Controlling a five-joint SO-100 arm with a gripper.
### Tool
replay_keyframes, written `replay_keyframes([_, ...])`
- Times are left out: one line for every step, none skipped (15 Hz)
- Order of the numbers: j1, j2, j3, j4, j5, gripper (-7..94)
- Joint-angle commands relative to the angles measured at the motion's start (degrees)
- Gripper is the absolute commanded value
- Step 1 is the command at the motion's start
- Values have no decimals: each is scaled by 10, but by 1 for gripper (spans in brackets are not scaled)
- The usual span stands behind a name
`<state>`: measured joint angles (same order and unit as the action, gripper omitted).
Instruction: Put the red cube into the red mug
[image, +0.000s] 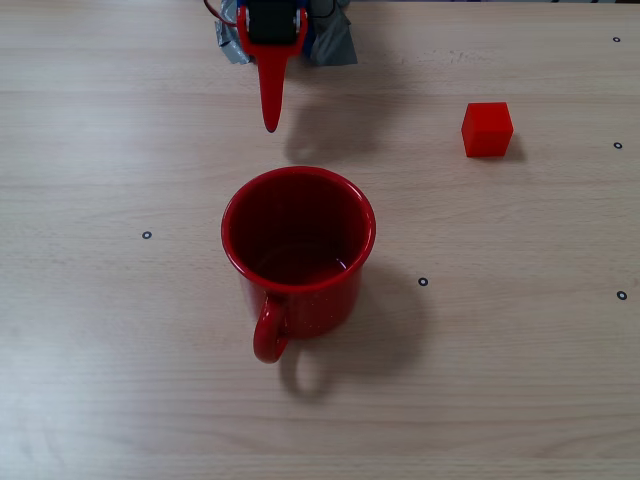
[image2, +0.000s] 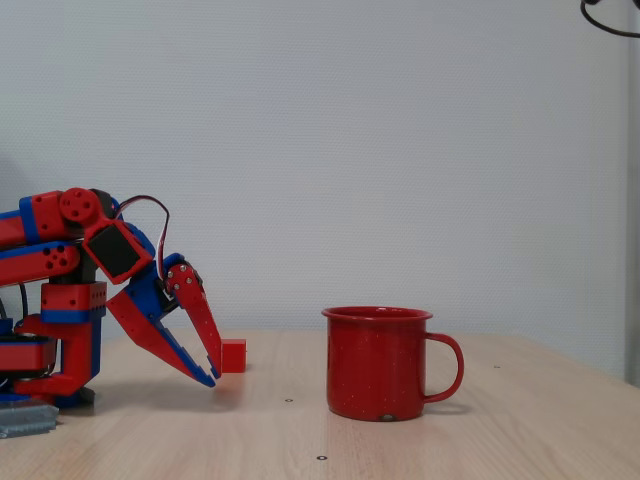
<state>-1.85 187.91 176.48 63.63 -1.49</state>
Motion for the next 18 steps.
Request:
replay_keyframes([-22, 30, 23, -23, -28, 0])
replay_keyframes([-22, 30, 23, -23, -28, 0])
replay_keyframes([-22, 30, 23, -23, -28, 0])
replay_keyframes([-22, 30, 23, -23, -30, 0])
replay_keyframes([-22, 30, 23, -23, -30, 0])
replay_keyframes([-22, 30, 23, -23, -30, 0])
replay_keyframes([-22, 30, 23, -23, -29, 0])
replay_keyframes([-22, 30, 23, -23, -28, 0])
replay_keyframes([-22, 30, 23, -23, -27, 0])
replay_keyframes([-22, 30, 23, -23, -27, 0])
replay_keyframes([-22, 30, 23, -23, -28, 0])
replay_keyframes([-22, 30, 23, -22, -21, 0])
replay_keyframes([-24, 30, 13, -12, -11, 0])
replay_keyframes([-28, 30, -11, 8, -9, 0])
replay_keyframes([-33, 25, -40, 28, -4, 0])
replay_keyframes([-43, 18, -69, 48, 11, 0])
replay_keyframes([-57, 8, -100, 62, 31, 0])
replay_keyframes([-70, -11, -134, 76, 50, 0])
